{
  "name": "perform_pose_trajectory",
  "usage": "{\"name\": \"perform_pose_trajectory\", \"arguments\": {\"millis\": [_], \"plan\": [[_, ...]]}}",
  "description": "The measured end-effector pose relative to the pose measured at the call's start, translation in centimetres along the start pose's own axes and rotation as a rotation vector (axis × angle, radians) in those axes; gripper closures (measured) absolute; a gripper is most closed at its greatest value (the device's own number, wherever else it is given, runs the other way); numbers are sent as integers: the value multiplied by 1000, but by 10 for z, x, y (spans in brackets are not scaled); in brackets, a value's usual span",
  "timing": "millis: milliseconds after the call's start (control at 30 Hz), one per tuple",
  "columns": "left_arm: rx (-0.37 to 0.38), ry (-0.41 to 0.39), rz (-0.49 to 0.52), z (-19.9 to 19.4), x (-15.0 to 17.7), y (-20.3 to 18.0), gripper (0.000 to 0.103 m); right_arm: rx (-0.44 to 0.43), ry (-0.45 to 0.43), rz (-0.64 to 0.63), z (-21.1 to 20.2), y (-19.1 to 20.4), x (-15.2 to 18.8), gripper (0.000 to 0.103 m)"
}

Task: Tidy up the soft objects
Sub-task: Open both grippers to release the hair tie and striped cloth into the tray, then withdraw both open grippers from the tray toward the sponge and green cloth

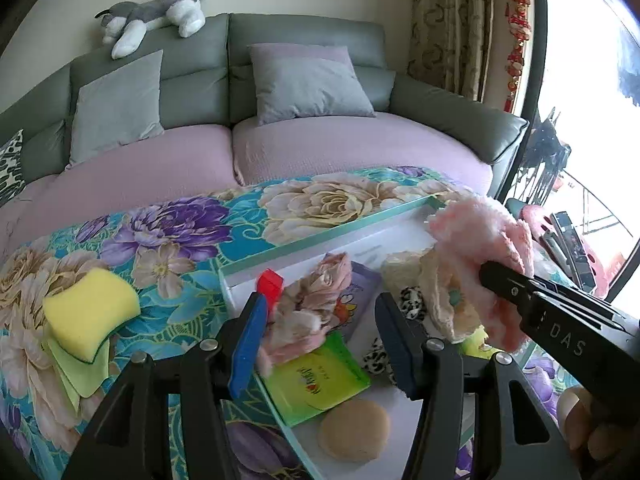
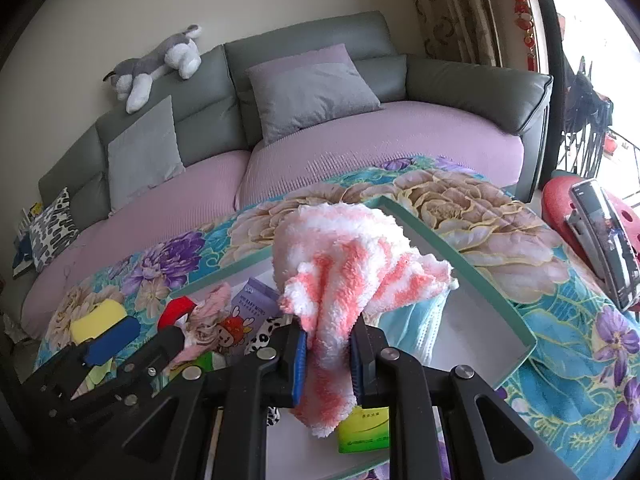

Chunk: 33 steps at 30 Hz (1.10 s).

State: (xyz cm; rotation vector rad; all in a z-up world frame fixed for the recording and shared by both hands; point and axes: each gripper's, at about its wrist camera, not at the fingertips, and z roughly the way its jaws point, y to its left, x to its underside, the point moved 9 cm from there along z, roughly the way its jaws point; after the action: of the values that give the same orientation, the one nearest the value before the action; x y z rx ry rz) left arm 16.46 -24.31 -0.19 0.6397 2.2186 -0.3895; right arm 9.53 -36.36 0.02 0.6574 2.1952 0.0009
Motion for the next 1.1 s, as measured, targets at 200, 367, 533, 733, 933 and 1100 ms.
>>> {"name": "perform_pose_trajectory", "arguments": {"millis": [200, 367, 533, 733, 933, 1100], "plan": [[-27, 27, -53, 2, 5, 19, 45, 11, 54, -3, 15, 0, 12, 82], [-60, 59, -103, 6, 13, 38, 45, 20, 84, -7, 22, -2, 18, 81], [-81, 77, -140, 8, 17, 53, 45, 30, 100, -13, 24, -2, 21, 79], [-94, 93, -162, 8, 21, 62, 45, 45, 103, -19, 23, -2, 20, 70], [-108, 105, -190, 8, 24, 72, 43, 52, 86, -14, 18, -2, 16, 44], [-119, 111, -215, 7, 25, 78, 40, 58, 83, -21, 16, -1, 15, 35]]}}
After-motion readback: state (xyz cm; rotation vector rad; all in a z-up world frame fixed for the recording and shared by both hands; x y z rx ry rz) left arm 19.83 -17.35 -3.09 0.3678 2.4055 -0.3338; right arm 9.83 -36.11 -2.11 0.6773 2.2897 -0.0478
